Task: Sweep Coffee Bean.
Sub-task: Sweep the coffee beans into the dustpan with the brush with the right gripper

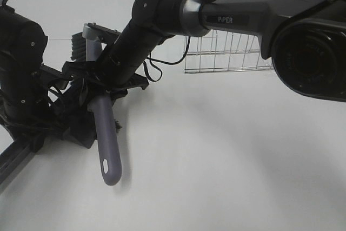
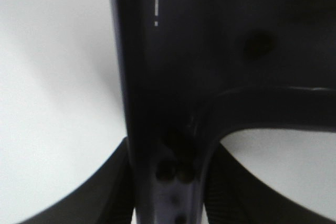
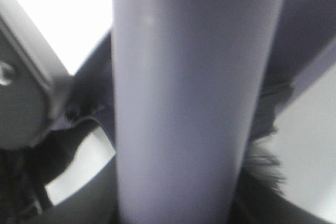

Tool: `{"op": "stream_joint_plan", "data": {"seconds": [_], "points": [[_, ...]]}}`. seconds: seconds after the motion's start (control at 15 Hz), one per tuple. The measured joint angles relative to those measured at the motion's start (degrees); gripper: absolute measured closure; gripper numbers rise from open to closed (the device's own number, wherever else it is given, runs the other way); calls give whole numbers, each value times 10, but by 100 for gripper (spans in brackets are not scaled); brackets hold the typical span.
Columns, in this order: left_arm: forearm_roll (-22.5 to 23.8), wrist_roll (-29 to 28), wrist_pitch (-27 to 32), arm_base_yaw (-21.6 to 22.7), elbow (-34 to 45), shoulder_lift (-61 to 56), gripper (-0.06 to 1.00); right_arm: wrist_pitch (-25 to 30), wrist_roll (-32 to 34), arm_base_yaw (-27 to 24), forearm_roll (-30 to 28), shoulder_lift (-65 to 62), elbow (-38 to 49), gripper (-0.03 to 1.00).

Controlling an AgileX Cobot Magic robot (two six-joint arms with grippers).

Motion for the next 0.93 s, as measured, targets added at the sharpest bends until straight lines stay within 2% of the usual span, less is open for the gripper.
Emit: {"op": "stream_joint_plan", "data": {"seconds": [0.13, 0.27, 0.4, 0.6, 0.8, 0.93], "points": [[-6, 2, 2, 0, 0, 0, 61, 14, -9, 0, -6, 0, -55, 62], [-5, 2, 2, 0, 0, 1, 61, 37, -10, -2, -37, 2, -87, 62], [-6, 2, 2, 0, 0, 1, 61, 83, 13, -1, -100, 5, -131, 62], [1, 2, 4, 0, 0, 1, 61, 184, 60, -1, -220, 6, -184, 62], [10, -2, 8, 0, 4, 1, 61, 199, 79, -1, -272, -1, -195, 62], [7, -7, 6, 0, 40, -7, 61, 201, 85, -1, -290, -54, -146, 62]]}}
